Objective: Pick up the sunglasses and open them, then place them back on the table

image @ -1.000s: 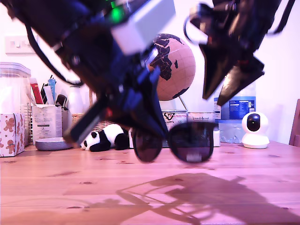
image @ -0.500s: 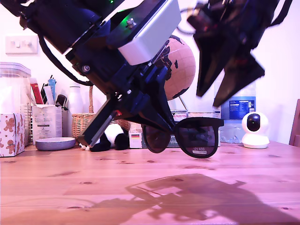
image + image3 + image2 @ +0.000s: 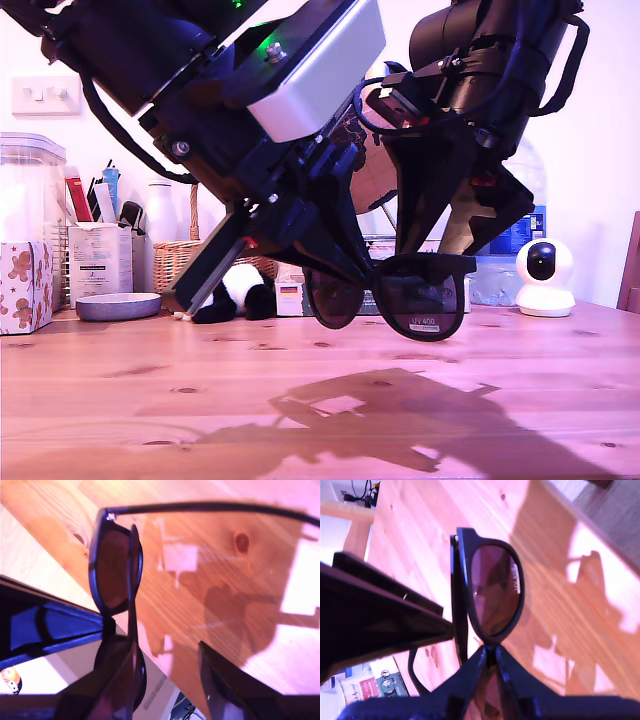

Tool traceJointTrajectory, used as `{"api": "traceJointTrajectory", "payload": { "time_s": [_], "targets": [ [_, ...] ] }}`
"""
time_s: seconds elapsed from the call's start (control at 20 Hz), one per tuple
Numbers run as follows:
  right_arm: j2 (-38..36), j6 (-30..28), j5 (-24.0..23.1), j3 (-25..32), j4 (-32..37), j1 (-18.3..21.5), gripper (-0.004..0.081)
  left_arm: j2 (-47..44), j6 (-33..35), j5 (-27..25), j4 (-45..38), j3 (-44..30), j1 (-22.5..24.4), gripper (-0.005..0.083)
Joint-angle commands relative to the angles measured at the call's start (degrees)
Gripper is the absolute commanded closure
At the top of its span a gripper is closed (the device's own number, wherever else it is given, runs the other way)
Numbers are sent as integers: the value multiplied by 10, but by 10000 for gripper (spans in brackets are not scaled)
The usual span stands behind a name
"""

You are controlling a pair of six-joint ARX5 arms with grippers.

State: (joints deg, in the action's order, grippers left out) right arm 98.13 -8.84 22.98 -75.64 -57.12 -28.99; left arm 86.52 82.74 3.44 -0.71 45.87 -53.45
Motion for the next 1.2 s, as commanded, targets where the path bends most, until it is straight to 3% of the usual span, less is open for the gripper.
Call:
{"api": "traceJointTrajectory", "payload": {
  "time_s": [0.0,0.85,1.15],
  "targets": [
    [-1,-2,3,2,1,-10,420,12,2,6,-9,-3,1,794],
    [-1,-2,-6,-28,-24,-10,419,12,-2,26,-1,-3,2,794],
    [-1,-2,15,-30,-41,-14,420,12,-2,25,-8,-3,3,794]
  ]
}}
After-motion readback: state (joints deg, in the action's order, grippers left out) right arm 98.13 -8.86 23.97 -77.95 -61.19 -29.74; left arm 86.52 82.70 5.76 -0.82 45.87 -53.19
